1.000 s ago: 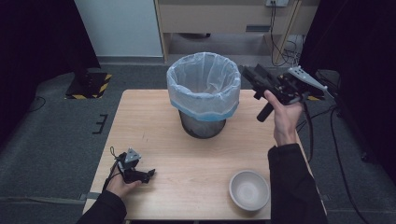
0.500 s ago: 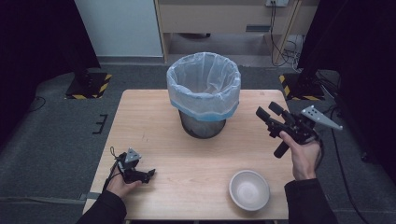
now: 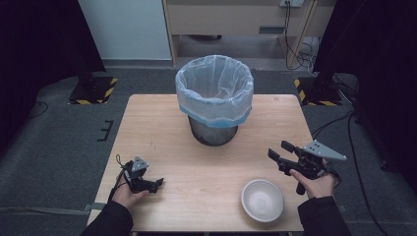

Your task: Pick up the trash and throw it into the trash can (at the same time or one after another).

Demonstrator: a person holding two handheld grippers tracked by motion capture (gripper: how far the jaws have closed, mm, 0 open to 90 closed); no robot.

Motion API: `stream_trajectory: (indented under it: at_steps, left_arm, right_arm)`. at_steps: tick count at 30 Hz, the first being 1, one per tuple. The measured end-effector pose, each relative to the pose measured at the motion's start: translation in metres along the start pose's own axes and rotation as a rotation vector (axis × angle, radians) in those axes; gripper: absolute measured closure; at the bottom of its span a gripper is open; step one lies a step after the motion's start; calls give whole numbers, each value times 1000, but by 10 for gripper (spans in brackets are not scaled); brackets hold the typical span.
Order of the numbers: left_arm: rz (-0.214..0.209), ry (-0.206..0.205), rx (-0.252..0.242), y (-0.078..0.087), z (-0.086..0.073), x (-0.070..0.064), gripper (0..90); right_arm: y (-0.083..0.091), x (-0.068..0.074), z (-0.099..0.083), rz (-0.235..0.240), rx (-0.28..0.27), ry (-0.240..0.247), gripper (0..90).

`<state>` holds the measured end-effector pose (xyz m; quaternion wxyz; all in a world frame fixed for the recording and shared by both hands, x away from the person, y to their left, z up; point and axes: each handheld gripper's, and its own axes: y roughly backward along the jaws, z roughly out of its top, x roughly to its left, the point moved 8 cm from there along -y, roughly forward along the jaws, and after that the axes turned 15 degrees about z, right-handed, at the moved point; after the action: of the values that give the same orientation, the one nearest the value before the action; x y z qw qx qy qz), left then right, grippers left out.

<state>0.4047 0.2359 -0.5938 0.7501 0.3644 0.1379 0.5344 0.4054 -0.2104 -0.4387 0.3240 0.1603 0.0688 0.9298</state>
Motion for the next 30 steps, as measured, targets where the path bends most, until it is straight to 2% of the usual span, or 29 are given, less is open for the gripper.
stream_trajectory:
  at_steps: [4,9,11,16,18,20,22,30]
  left_arm:
    - [0,0,0,0,0,0,0]
    - [0,0,0,0,0,0,0]
    - [0,0,0,0,0,0,0]
    - [0,0,0,0,0,0,0]
    - [0,0,0,0,0,0,0]
    - [0,0,0,0,0,0,0]
    - [0,0,0,0,0,0,0]
    - [0,0,0,0,0,0,0]
  right_arm:
    - [1,-11,-37,-44,118,-13,348]
    - [-2,-19,-78,-7,292,-57,371]
    - [-1,-19,-85,8,335,-71,386]
    - [4,-14,-93,70,385,-103,435]
    - [6,-12,-101,85,431,-113,453]
    - [7,-14,-107,86,466,-115,480]
    - [7,-13,-111,91,490,-143,498]
    - [9,-9,-126,116,589,-185,596]
